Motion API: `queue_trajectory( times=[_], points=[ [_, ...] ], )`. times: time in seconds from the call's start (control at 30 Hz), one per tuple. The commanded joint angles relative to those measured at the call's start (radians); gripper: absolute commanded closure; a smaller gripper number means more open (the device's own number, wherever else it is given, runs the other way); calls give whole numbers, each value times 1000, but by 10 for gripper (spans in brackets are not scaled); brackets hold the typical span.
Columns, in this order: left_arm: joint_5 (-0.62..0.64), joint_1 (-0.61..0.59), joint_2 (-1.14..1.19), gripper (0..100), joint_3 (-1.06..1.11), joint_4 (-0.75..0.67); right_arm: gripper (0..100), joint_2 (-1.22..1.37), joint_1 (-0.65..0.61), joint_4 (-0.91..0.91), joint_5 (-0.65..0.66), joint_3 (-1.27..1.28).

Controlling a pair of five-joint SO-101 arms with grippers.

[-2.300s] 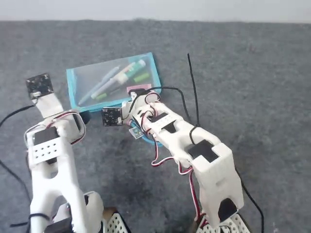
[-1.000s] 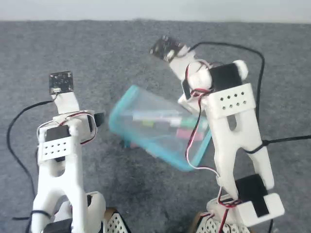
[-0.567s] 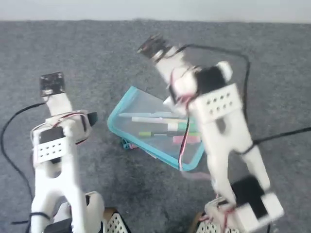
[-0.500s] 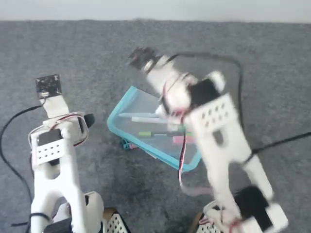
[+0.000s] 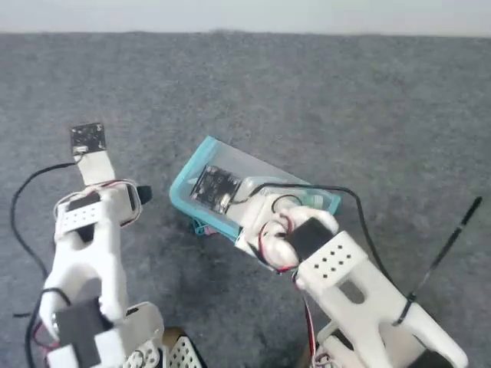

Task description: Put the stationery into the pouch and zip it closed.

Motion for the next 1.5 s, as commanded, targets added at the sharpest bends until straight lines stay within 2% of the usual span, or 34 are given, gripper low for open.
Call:
queue_trajectory(
  times=[0.0, 0.2, 0.37, 0.6, 0.87, 1.0, 1.47],
  points=[
    [28, -57, 54, 716, -119, -26, 841, -41, -33, -47, 34, 20],
    [43, -97, 155, 716, -226, 69, 843, 90, -31, -107, 81, 38],
    [43, -97, 180, 716, -240, 69, 843, 182, -38, -122, 91, 37],
    [43, -97, 187, 716, -240, 66, 844, 193, -96, -91, 12, 29],
    [44, -97, 189, 716, -239, 49, 844, 194, -35, -97, 5, 32],
    [44, -97, 189, 716, -239, 49, 844, 196, -33, -128, -40, 44],
    [44, -97, 189, 716, -237, 51, 844, 196, -35, -223, -38, 115]
  ],
)
